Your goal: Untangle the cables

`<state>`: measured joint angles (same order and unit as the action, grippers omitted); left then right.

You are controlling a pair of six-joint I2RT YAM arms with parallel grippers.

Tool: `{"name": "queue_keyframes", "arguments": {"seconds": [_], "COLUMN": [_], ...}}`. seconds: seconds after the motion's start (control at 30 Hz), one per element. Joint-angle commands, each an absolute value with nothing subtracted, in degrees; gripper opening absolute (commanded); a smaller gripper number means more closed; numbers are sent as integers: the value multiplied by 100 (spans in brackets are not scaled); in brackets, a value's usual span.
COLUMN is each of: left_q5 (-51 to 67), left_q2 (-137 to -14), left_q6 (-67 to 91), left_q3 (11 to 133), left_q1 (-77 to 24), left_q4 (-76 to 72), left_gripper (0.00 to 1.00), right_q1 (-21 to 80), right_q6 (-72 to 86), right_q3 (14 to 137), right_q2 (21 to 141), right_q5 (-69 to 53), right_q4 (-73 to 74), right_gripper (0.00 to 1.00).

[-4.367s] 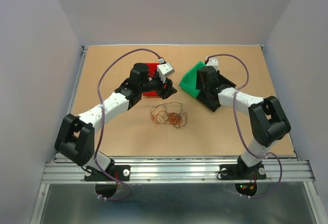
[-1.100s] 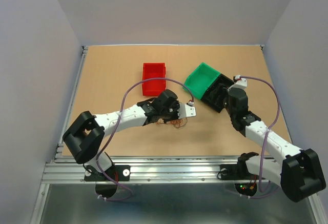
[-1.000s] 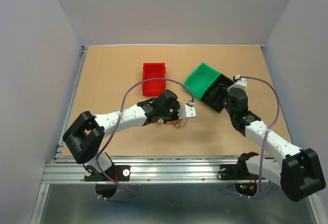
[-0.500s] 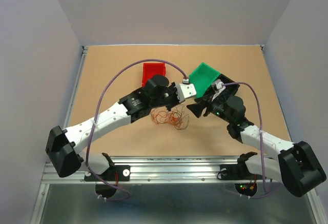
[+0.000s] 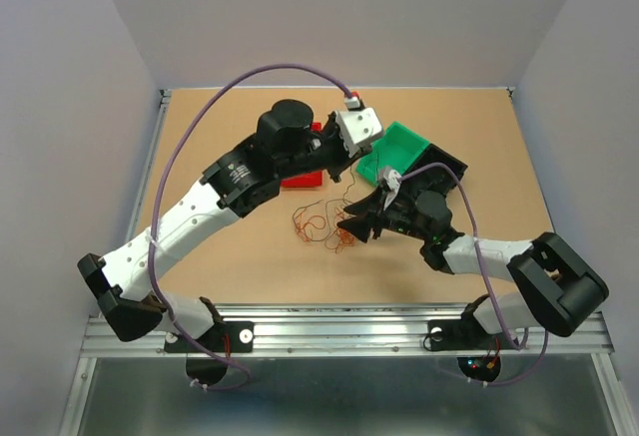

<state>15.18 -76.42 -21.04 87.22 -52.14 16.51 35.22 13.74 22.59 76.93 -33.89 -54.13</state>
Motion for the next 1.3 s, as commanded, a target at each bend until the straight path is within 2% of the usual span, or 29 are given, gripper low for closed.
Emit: {"name": "queue_keyframes", "arguments": {"seconds": [0.0, 0.07, 0.13, 0.27, 0.4, 0.5, 0.57, 0.6, 0.8, 1.0, 1.1, 1.27], "left_q5": [1284, 1117, 924, 537, -216, -631, -642, -511, -36, -446, -501, 798], "left_q2": [-7822, -8032, -8182, -8043, -7621, -7226, -7024, -6927, -6460, -6258, -6328, -6670], "left_q6": [-1881, -1837, -1732, -1635, -1784, -1863, -1863, -1837, -1854, -2170, -2206, -1723], "left_q3": [9988, 10465, 11134, 11601, 11531, 11418, 11181, 10866, 9872, 8484, 8175, 7639], "left_q1": [-5221, -5221, -5212, -5212, -5212, -5203, -5203, -5194, -5194, -5186, -4889, -3614], "left_q4": [1959, 2196, 2346, 2040, 1381, 881, 678, 598, 422, -219, -492, -1036], "left_gripper": [0, 0, 0, 0, 0, 0, 0, 0, 0, 0, 0, 0], "right_q1": [3717, 3788, 3806, 3858, 3867, 3876, 3876, 3876, 3911, 3902, 3911, 3902], "right_q6": [1292, 1257, 1257, 1257, 1274, 1274, 1274, 1283, 1309, 1283, 1266, 1257], "right_q3": [2777, 2891, 2953, 3085, 3129, 3085, 3050, 3024, 2725, 2418, 2286, 2013], "right_q2": [8014, 8182, 8288, 8472, 8517, 8473, 8394, 8367, 8051, 7568, 7383, 7076], "right_q5": [-3323, -3270, -3243, -3120, -3050, -3024, -2980, -2936, -2839, -2497, -2260, -1547], "right_q4": [-6091, -6100, -6100, -6091, -6091, -6100, -6100, -6117, -6363, -6398, -6398, -6390], "right_gripper": [54, 48, 47, 40, 11, 12, 21, 25, 34, 34, 34, 34]}}
